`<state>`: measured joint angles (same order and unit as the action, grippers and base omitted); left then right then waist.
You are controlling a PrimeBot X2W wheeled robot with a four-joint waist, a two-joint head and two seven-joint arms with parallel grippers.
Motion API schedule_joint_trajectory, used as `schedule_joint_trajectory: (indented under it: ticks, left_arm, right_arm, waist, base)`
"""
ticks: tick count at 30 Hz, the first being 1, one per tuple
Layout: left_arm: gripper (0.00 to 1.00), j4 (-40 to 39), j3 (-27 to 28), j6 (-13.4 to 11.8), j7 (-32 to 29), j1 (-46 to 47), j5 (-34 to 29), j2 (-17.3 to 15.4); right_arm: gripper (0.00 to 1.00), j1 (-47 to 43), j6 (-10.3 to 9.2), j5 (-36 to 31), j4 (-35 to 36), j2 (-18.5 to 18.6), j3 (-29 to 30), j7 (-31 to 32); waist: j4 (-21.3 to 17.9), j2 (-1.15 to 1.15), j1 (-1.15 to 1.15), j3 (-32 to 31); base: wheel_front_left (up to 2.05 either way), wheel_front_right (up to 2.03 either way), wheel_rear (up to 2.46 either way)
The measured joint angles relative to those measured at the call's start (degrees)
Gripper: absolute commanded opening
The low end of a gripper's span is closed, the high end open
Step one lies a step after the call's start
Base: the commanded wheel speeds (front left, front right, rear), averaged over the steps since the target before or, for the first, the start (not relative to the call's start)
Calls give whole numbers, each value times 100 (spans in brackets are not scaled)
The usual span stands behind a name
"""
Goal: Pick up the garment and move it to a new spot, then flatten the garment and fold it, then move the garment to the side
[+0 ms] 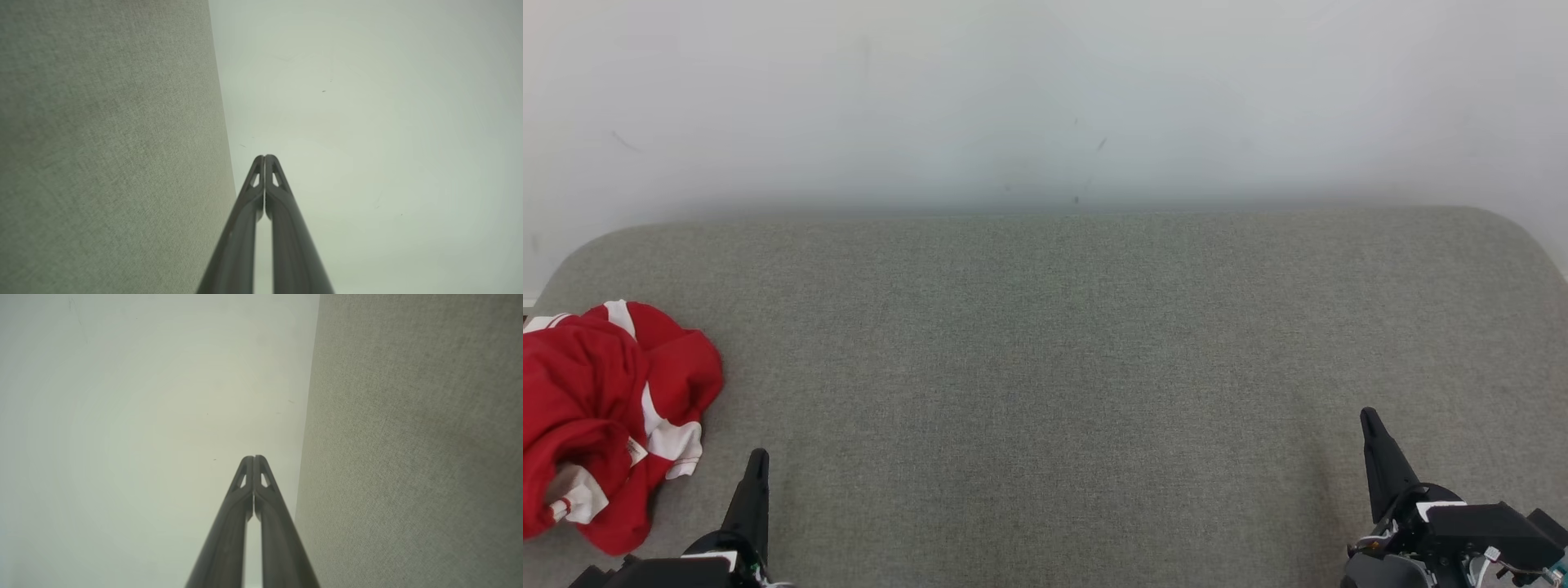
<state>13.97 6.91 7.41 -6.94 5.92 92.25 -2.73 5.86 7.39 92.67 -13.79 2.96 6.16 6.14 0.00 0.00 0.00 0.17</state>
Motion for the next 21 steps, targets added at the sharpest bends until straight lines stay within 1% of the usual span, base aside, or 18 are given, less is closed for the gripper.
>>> schedule_joint_trajectory:
  ticks: [20, 21]
  left_arm:
    - [0, 11, 2, 0, 0, -2, 0, 3]
    - [100, 48, 3, -2, 2, -15, -1, 15]
  right_arm:
    - [0, -3, -1, 0, -10, -2, 1, 8]
    - [100, -21, -2, 1, -45, -4, -2, 7]
  waist:
    - [0, 0, 0, 0]
    - [0, 0, 0, 0]
  base:
    - [0, 0, 0]
    - [0, 0, 0]
